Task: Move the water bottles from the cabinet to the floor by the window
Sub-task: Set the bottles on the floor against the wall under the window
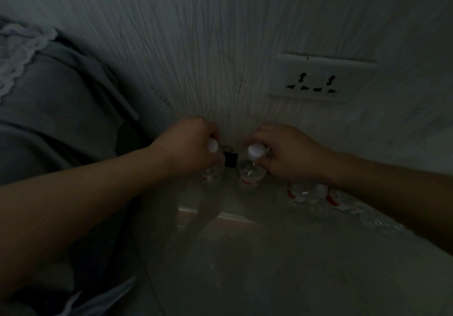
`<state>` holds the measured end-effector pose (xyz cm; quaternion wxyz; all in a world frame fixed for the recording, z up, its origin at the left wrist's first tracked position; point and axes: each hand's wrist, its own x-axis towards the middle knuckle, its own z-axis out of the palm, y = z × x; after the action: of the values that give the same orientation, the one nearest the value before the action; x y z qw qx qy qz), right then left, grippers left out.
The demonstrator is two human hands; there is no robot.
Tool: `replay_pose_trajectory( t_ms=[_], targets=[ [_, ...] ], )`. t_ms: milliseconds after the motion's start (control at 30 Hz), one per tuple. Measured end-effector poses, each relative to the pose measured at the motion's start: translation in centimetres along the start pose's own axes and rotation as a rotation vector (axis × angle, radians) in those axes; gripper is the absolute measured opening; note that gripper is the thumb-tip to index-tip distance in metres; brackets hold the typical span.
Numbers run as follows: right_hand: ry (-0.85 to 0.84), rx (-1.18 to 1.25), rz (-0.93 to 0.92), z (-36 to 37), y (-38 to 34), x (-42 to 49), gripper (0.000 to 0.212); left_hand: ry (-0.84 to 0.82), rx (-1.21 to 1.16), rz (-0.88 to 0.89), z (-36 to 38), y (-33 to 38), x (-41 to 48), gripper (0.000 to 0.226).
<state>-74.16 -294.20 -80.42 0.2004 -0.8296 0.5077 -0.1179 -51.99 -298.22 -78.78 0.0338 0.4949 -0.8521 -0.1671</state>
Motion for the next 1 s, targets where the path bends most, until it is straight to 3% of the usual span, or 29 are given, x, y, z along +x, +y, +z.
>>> replay_pose_trajectory(
  t_ms=[567,833,1000],
  targets=[
    [0.051,-0.033,-0.006,0.9,0.2,0.2,0.028,-0.136,-0.074,0.083,-0.3,0.3,-0.1,0.027],
    [0.055,-0.055,-0.022,0.8,0.1,0.2,0.025,-0.091,-0.143,0.128,0.5,0.6,-0.5,0.044],
    [0.052,-0.085,-0.016,0.9,0.3,0.4,0.027,0.058,-0.094,0.090,1.1,0.5,-0.6,0.043]
  ],
)
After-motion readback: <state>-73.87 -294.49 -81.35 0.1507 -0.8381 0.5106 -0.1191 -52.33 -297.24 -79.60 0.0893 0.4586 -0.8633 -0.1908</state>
